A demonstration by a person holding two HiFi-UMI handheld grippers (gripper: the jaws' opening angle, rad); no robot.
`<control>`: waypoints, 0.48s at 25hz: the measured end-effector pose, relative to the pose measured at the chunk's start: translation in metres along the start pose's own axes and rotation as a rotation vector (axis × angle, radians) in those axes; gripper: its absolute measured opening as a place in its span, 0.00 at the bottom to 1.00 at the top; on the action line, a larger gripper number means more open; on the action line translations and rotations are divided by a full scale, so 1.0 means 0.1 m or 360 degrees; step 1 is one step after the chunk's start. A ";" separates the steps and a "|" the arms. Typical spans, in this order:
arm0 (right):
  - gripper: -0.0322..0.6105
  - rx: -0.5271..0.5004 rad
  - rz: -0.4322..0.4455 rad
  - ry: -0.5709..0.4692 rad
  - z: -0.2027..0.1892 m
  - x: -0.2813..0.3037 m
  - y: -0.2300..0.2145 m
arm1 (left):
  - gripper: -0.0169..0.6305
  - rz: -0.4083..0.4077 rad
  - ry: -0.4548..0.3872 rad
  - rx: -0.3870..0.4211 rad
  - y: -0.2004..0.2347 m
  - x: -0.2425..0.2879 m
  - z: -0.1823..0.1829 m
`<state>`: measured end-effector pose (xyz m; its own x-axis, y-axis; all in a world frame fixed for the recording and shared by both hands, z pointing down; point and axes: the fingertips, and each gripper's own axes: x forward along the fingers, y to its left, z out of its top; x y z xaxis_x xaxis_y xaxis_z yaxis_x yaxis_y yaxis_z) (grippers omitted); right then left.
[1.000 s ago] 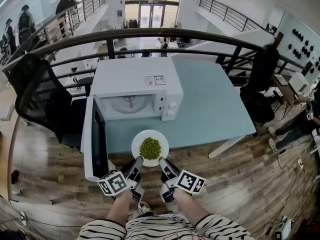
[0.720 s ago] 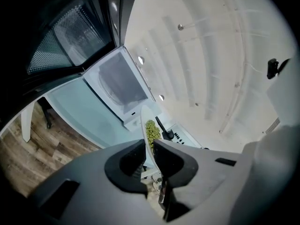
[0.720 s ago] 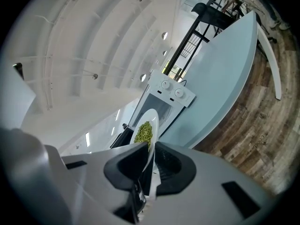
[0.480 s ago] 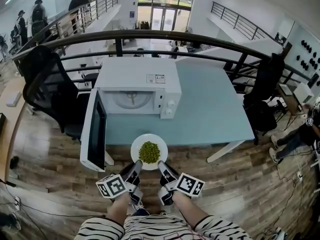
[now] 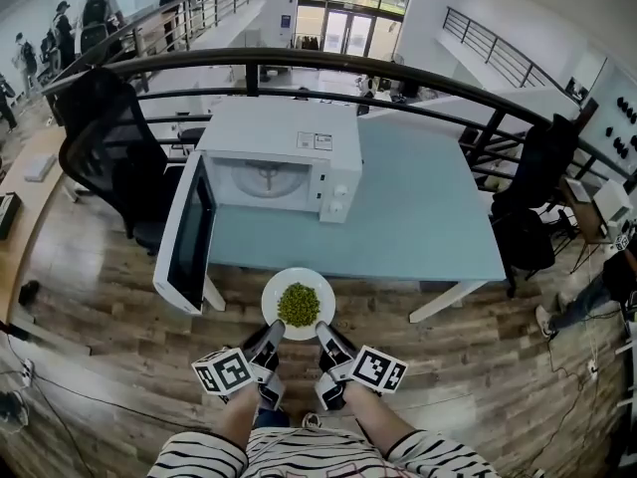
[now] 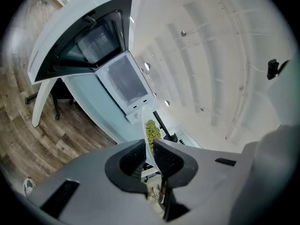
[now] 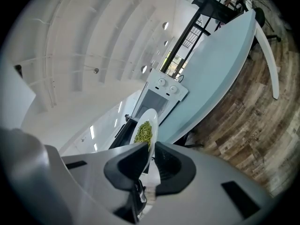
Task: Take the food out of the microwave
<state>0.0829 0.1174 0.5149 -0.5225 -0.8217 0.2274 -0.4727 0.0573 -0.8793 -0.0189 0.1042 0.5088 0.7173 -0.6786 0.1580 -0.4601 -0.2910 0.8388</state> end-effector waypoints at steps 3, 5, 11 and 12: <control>0.14 -0.0012 0.0010 0.0028 -0.06 -0.11 0.00 | 0.13 0.0015 -0.0028 -0.0017 -0.04 -0.09 -0.11; 0.14 -0.0016 0.0017 0.0045 -0.09 -0.17 0.01 | 0.13 0.0017 -0.0043 -0.0020 -0.08 -0.14 -0.15; 0.14 -0.0012 0.0026 0.0075 -0.20 -0.33 0.02 | 0.13 0.0052 -0.0060 -0.0014 -0.12 -0.28 -0.30; 0.14 -0.0011 0.0026 0.0078 -0.21 -0.36 0.01 | 0.13 0.0051 -0.0059 -0.0021 -0.14 -0.30 -0.33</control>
<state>0.0858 0.1589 0.5147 -0.5642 -0.7920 0.2331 -0.4684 0.0745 -0.8804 -0.0168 0.1511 0.5099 0.6821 -0.7123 0.1658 -0.4757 -0.2600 0.8403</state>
